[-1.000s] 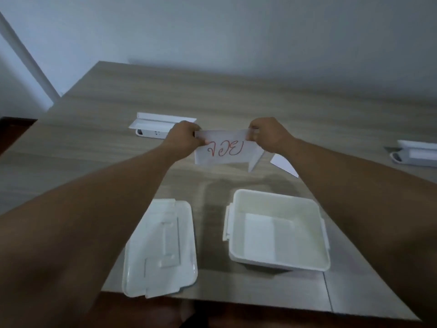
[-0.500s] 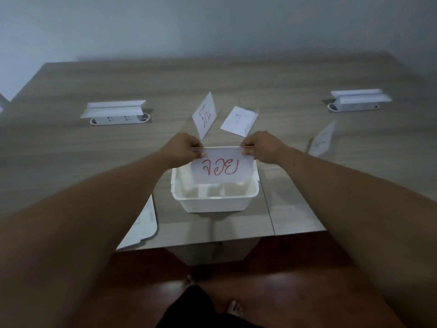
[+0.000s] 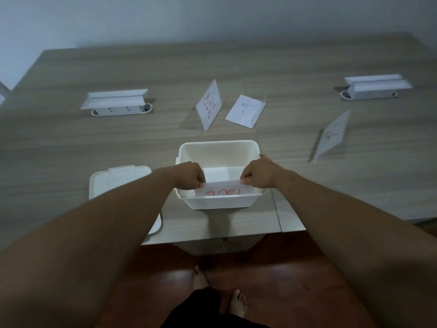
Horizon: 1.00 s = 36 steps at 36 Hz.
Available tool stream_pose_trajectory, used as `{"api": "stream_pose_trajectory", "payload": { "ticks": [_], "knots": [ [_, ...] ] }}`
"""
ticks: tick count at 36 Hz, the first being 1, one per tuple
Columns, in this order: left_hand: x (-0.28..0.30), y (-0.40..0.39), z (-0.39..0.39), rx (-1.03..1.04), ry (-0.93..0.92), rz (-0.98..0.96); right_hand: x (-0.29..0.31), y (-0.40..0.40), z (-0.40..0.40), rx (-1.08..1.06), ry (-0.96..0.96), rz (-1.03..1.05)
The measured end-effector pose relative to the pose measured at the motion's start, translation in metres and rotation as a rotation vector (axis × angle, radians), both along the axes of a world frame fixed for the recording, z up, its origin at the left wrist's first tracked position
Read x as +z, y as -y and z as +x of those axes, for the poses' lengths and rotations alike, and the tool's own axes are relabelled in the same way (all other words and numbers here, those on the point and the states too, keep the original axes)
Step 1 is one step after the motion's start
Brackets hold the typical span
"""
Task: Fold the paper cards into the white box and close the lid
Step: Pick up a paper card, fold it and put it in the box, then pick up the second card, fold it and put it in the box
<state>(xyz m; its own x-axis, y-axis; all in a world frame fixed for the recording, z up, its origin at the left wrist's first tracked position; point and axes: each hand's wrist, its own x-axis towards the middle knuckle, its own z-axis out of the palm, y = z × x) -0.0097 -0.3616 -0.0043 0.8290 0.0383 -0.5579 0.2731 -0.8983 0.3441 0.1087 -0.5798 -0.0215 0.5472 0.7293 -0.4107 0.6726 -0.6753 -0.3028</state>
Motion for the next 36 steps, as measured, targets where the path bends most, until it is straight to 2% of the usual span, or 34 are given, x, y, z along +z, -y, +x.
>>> {"api": "stream_pose_trajectory", "payload": {
  "ticks": [5, 9, 14, 21, 28, 36],
  "knots": [
    [0.011, -0.018, 0.028, 0.088, 0.027, -0.093, 0.021, 0.000, 0.017, -0.205, 0.016, 0.185],
    [0.026, -0.032, 0.067, 0.149, 0.125, -0.145, 0.039, 0.007, 0.043, -0.397, 0.142, 0.344],
    [0.043, -0.026, 0.116, 0.123, 0.240, -0.140, 0.053, 0.044, 0.076, -0.570, 0.270, 0.304],
    [0.055, 0.027, 0.190, -0.043, 0.325, -0.039, 0.063, 0.112, 0.110, -0.904, 0.294, 0.229],
    [0.044, 0.104, 0.271, -0.134, 0.288, -0.040, 0.045, 0.161, 0.169, -1.196, 0.185, 0.259],
    [0.006, 0.174, 0.348, -0.270, 0.147, 0.048, -0.011, 0.174, 0.222, -1.233, -0.107, 0.295]
  ]
}}
